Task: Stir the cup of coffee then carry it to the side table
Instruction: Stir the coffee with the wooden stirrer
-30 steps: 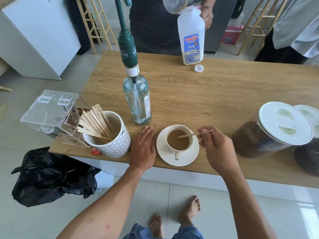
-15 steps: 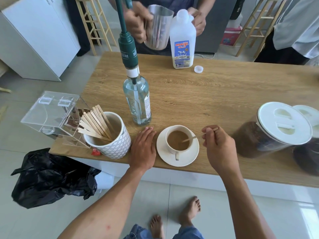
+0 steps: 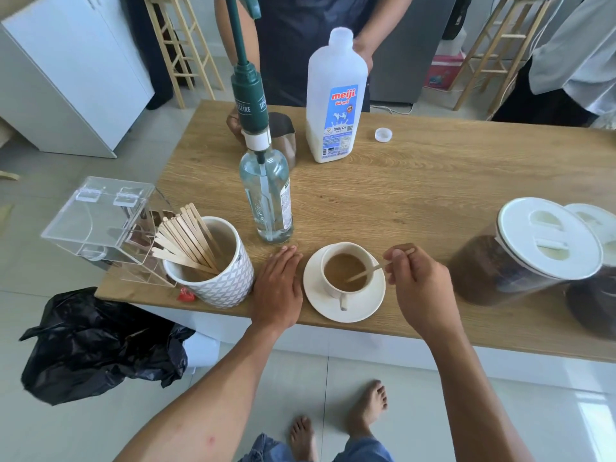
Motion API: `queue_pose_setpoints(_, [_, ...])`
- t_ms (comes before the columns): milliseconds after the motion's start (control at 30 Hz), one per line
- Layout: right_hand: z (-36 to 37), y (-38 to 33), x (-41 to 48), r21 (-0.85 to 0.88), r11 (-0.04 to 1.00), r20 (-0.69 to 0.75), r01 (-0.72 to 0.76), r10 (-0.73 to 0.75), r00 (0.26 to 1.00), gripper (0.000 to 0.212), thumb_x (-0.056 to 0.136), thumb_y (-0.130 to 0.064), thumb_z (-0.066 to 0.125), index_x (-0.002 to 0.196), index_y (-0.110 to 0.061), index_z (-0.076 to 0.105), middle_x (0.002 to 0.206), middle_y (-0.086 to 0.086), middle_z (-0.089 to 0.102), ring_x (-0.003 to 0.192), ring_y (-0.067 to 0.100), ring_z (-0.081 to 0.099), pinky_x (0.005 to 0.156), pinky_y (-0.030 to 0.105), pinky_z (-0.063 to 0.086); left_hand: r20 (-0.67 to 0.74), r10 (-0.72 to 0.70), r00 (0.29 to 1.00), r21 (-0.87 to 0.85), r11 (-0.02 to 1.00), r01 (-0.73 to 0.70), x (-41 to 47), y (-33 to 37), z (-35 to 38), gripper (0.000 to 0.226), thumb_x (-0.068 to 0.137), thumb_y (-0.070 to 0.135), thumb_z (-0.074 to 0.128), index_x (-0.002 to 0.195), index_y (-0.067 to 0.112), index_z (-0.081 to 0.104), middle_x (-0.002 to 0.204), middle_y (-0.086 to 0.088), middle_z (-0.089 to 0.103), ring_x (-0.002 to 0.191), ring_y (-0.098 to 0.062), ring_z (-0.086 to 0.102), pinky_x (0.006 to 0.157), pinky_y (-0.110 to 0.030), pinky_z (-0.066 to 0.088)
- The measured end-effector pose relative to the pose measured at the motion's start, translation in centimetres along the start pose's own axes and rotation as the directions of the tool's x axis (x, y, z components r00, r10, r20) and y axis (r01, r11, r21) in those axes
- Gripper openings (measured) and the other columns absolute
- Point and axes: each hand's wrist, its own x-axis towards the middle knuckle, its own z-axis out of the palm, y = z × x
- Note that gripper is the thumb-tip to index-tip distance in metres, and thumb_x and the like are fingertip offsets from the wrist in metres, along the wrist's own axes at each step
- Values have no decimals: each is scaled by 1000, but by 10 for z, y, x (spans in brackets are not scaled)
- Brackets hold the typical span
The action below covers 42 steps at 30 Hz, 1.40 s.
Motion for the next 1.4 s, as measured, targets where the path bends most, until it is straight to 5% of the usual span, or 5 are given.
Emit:
queue_pose_setpoints(767, [0,0,-2,-10,998,80,63,-62,995,19,99,-17,48,90,-23,64,76,-11,68,67,4,64,60,10,44,-7,-12,1000,12,1000,12,0,-2,1,41,98,18,41,135,13,57,146,-1,51,137,-19,42,116,-41,32])
queue_pose_setpoints(1400, [1,-4,-13,-42,992,62,115,-112,992,19,100,-16,47,94,-28,60,81,-7,66,71,7,63,64,12,44,7,-7,1000,9,1000,7,0,-4,1,51,95,24,26,135,11,57,146,-3,51,137,-21,42,115,-42,33])
